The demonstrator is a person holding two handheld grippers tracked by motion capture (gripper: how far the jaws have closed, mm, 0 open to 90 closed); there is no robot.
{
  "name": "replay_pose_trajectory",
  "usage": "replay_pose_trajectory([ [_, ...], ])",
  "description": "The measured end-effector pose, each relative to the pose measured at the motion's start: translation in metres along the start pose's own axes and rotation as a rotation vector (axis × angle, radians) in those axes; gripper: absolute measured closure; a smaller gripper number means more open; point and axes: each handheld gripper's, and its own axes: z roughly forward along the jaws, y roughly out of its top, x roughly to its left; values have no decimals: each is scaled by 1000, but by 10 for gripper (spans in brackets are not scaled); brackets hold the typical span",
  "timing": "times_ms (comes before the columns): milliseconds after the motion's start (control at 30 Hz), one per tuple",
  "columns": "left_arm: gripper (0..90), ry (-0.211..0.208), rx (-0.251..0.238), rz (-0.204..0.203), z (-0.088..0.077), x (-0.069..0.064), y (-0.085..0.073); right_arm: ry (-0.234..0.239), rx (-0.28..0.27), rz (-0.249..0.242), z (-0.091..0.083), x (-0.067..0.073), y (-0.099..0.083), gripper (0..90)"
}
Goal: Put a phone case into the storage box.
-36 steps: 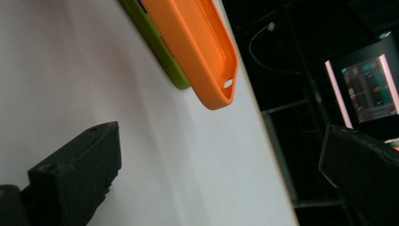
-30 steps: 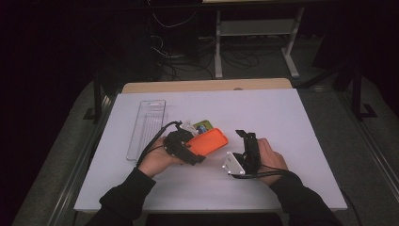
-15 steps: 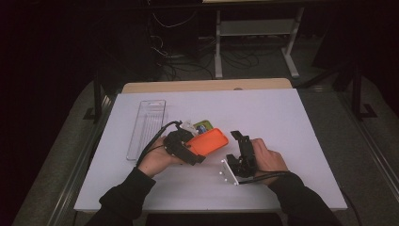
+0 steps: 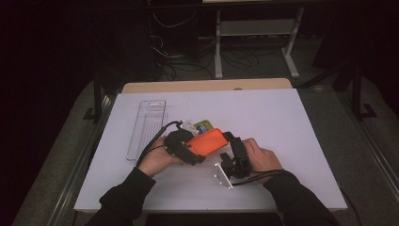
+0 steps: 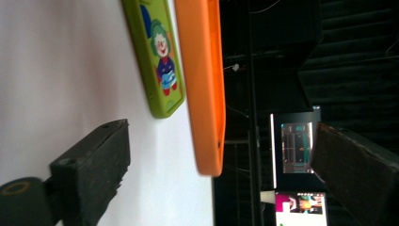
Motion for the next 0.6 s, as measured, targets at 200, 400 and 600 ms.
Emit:
replay_pose_trajectory([
  [200, 156, 1, 0, 4, -1, 0, 0, -15, -3, -39, 6, -1, 9, 145],
  [400, 156, 4, -5, 0, -2, 1, -1, -6, -12, -56, 9, 2, 16, 326],
  [600, 156, 1, -18, -16, -2, -1, -1, 16, -19, -64, 8, 4, 18, 459],
])
